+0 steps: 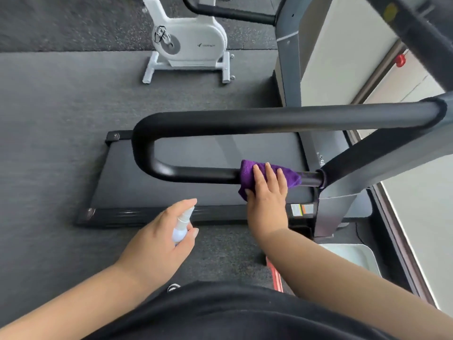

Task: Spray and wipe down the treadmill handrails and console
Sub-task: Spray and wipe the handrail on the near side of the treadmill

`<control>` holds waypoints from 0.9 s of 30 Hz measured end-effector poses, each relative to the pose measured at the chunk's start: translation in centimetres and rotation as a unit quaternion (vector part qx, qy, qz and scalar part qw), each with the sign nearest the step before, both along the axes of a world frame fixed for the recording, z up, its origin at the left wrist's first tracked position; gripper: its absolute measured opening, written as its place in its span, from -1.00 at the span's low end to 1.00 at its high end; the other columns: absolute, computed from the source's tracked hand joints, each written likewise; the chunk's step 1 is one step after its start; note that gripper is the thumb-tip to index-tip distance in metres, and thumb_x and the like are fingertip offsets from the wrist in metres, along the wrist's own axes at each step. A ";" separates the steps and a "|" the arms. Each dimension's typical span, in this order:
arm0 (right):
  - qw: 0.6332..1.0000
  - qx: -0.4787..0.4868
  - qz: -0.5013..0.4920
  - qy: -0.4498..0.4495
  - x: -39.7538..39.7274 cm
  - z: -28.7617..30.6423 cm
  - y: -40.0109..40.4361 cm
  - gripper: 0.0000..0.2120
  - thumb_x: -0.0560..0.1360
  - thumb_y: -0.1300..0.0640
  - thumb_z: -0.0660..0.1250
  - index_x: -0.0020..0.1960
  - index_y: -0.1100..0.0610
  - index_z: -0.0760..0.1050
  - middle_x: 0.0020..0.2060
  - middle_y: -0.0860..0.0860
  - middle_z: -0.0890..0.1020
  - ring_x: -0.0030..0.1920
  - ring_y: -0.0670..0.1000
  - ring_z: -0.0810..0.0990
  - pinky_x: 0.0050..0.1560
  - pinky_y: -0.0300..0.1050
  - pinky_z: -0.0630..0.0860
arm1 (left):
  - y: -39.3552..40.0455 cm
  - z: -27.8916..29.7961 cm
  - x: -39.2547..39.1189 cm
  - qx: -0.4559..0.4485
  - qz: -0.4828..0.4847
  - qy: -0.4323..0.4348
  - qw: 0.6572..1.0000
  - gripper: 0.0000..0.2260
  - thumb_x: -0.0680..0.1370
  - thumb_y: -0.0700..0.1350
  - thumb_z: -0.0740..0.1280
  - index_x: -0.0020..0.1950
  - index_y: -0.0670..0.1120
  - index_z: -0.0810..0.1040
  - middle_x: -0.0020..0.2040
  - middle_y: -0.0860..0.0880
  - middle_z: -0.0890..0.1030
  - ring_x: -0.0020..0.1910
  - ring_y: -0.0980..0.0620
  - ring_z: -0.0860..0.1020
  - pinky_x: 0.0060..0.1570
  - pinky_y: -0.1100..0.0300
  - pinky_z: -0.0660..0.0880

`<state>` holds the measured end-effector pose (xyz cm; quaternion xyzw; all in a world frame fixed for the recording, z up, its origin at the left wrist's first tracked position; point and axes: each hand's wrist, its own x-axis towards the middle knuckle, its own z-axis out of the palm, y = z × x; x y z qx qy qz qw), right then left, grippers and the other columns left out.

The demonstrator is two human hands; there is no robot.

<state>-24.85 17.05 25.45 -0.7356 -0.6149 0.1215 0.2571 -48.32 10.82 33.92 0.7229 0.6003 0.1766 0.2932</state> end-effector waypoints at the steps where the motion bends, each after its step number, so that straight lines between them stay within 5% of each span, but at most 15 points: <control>1: 1.000 -0.001 -0.002 0.010 -1.1 0.0 0.2 -0.48 0.63 0.11 0.24 0.56 0.05 0.22 0.56 0.11 0.19 0.55 0.21 -0.01 0.55 0.05 -0.07 | -0.5 0.1 -0.6 -0.001 0.017 0.003 1.000 -0.53 0.56 -0.07 0.39 0.29 0.37 0.28 -0.01 0.25 0.56 0.02 0.37 0.47 -0.02 0.58 0.28; 6: 0.998 0.003 0.037 0.043 -6.4 0.5 0.3 -0.48 0.65 0.08 0.19 0.57 0.02 0.16 0.58 0.07 0.15 0.56 0.17 -0.08 0.57 0.09 -0.07 | -2.8 0.3 -4.3 -0.011 0.082 0.003 0.997 -0.55 0.56 0.00 0.35 0.27 0.45 0.26 0.02 0.27 0.56 0.04 0.39 0.46 -0.04 0.60 0.28; 14: 0.997 0.018 0.023 0.070 -14.4 0.9 0.7 -0.47 0.65 0.08 0.19 0.58 -0.03 0.13 0.58 0.00 0.11 0.55 0.05 -0.14 0.46 -0.14 -0.20 | -3.2 -0.2 -11.7 0.008 0.089 0.006 0.996 -0.53 0.54 0.04 0.35 0.27 0.47 0.22 0.06 0.26 0.56 0.06 0.44 0.45 -0.05 0.62 0.27; 19: 0.991 0.051 -0.036 0.123 -20.3 1.9 0.3 -0.47 0.62 0.14 0.27 0.55 0.08 0.22 0.54 0.04 0.24 0.55 0.09 0.02 0.43 -0.35 -0.26 | -3.5 -0.1 -19.3 0.014 0.081 -0.016 0.996 -0.42 0.53 0.06 0.36 0.34 0.50 0.11 0.08 0.36 0.53 0.07 0.44 0.47 0.03 0.52 0.32; 23: 0.959 0.051 -0.130 0.246 -25.2 3.5 -1.1 -0.45 0.62 0.11 0.27 0.56 0.09 0.20 0.49 0.05 0.31 0.50 0.00 0.19 0.45 -0.23 0.03 | -2.5 0.0 -25.7 0.011 0.064 -0.035 0.997 -0.48 0.55 0.09 0.31 0.44 0.36 0.18 0.03 0.28 0.55 0.09 0.31 0.46 0.01 0.39 0.35; 27: 0.955 0.031 -0.068 0.287 -32.4 5.5 -3.9 -0.45 0.62 0.01 0.25 0.56 -0.07 0.16 0.44 -0.14 0.31 0.46 -0.11 0.25 0.47 -0.10 0.18 | -0.3 1.9 -29.9 0.052 0.032 -0.031 0.998 -0.74 0.53 0.12 0.31 0.19 0.25 0.36 -0.03 0.29 0.54 0.02 0.30 0.48 -0.10 0.32 0.35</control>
